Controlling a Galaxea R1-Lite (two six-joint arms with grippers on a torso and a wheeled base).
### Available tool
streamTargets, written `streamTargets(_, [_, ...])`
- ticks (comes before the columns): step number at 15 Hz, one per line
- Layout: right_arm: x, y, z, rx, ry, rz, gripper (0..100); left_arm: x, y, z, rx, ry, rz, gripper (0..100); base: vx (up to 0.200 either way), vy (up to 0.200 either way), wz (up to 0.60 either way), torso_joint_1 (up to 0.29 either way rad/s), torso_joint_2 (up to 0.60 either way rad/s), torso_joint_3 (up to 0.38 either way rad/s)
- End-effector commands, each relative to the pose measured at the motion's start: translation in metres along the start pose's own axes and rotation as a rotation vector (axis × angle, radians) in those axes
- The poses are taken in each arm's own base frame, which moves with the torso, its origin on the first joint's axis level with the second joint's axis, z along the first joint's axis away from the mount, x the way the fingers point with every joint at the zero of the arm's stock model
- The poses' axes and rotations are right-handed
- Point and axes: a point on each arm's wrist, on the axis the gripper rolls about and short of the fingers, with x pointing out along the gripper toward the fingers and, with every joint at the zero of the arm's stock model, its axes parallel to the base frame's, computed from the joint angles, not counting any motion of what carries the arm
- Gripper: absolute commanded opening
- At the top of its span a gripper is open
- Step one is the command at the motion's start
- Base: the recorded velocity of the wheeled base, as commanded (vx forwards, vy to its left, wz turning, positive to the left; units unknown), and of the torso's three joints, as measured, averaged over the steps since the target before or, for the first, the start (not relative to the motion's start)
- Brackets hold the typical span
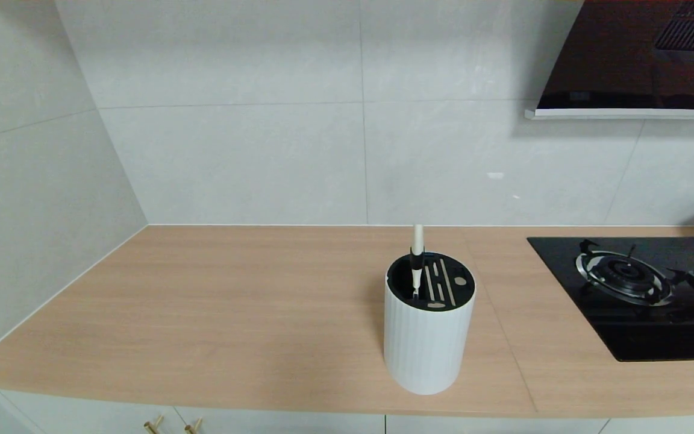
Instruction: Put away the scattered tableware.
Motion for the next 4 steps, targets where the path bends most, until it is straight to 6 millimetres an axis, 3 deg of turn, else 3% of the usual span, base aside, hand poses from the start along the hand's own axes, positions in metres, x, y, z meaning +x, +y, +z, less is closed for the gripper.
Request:
streamTargets(1, [0.0001,0.0002,0.0007,-0.010,-0.005,0.012,100,0.0001,0.0000,0.0001,-0.002,0.001,0.000,100,0.000,0.000,0.00,0.000,0.00,0.000])
streamTargets(4, [0.0001,0.0003,0.0007,-0.009,-0.006,0.015,100,0.0001,0.0000,0.0001,-0.006,0.001,0.000,100,0.000,0.000,0.00,0.000,0.00,0.000])
